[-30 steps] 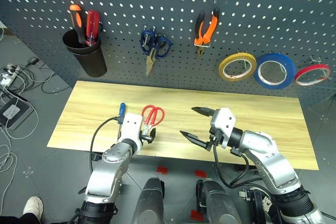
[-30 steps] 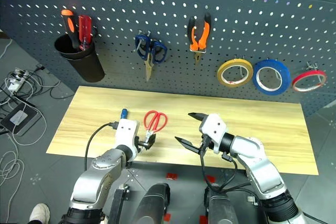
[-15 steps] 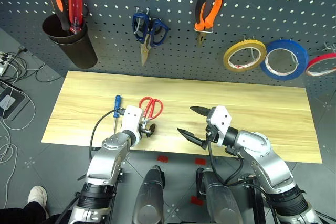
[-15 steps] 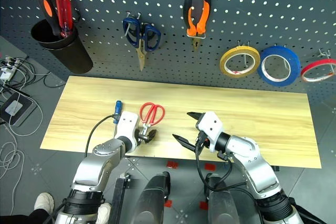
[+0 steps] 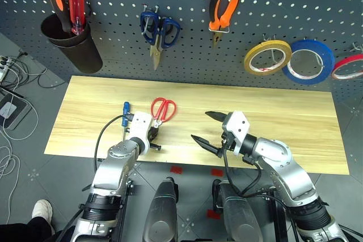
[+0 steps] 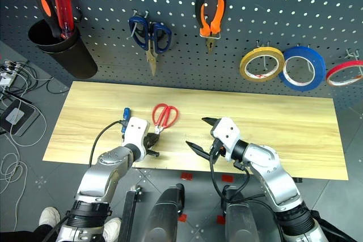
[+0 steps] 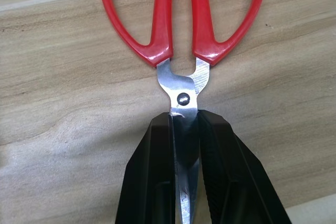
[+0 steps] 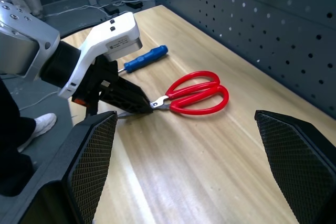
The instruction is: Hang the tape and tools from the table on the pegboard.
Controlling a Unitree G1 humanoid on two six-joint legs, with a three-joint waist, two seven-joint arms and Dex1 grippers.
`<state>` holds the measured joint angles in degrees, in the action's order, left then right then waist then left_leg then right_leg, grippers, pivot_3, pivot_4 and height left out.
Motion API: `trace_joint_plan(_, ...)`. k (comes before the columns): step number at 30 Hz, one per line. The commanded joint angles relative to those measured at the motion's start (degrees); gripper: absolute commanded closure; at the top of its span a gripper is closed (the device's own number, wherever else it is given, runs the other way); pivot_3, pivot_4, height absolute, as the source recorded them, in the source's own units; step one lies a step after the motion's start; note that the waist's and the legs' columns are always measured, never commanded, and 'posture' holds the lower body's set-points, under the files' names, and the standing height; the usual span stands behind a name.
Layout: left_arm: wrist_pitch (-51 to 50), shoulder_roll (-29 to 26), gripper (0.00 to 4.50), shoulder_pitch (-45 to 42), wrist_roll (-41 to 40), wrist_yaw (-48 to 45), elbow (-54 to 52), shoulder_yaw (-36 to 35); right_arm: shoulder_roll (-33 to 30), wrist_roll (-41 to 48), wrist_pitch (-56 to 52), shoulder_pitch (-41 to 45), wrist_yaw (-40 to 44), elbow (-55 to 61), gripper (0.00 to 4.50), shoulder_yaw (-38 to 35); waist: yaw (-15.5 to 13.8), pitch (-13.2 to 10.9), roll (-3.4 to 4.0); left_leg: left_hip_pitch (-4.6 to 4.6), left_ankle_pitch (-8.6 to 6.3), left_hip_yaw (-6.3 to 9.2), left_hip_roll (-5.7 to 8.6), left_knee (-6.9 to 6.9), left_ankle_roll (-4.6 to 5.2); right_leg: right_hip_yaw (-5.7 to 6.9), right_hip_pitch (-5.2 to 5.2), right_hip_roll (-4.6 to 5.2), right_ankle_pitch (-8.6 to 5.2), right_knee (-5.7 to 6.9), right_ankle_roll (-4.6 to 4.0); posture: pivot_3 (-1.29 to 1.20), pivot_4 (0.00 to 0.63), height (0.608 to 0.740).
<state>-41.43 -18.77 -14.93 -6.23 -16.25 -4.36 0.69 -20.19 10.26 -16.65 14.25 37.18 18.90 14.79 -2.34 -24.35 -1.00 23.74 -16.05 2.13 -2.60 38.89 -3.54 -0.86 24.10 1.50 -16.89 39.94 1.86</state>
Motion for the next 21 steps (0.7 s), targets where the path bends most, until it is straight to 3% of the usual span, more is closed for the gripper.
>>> trace_joint_plan(1, 0.70, -0.47, 4.15, 0.69, 0.83, -1.27, 1.95, 1.71, 0.49, 0.25, 1.84, -0.11, 0.08, 0.46, 0.00, -0.37, 0.00, 0.00, 0.00, 0.00, 0.03, 0.01, 0.00, -0.01, -0.06, 0.01, 0.00, 0.01, 0.00, 0.00, 0.00, 0.10, 0.456, 0.740)
trace_joint_plan(12, 11.31, -6.25, 4.15, 4.29, 8.00, -3.34, -9.28, 8.54, 1.03, 3.32, 2.95, -0.25, -0.24, 1.91, 0.00, -4.97, 0.15, 0.34, -0.20, 0.18, 0.32, 0.12, -0.04, -0.13, -0.59, 0.17, 0.09, 0.14, 0.01, -0.15, 0.01, 0.12, 0.325, 0.740)
trace_joint_plan(16, 23.49, -10.91, 4.15, 8.75, 16.60, -0.41, -13.20, 10.93, 1.00, 6.35, 2.32, -1.29, 0.09, 4.96, 0.00, -7.28, 0.07, 1.27, -0.28, 0.23, 0.39, 0.14, -0.03, -0.20, -0.70, 0.28, 0.09, 0.35, 0.01, -0.24, 0.00, 0.13, 0.277, 0.740)
trace_joint_plan(21, 34.92, -12.84, 4.15, 13.78, 22.66, 5.48, -15.14, 8.03, 1.80, 12.76, -1.17, -2.62, -1.65, 9.47, 0.00, -11.21, -0.40, 3.98, -0.37, 0.22, 0.49, 0.04, 0.06, -0.84, -0.88, 0.46, 0.07, 0.51, 0.03, -0.82, 0.00, 0.15, 0.235, 0.740)
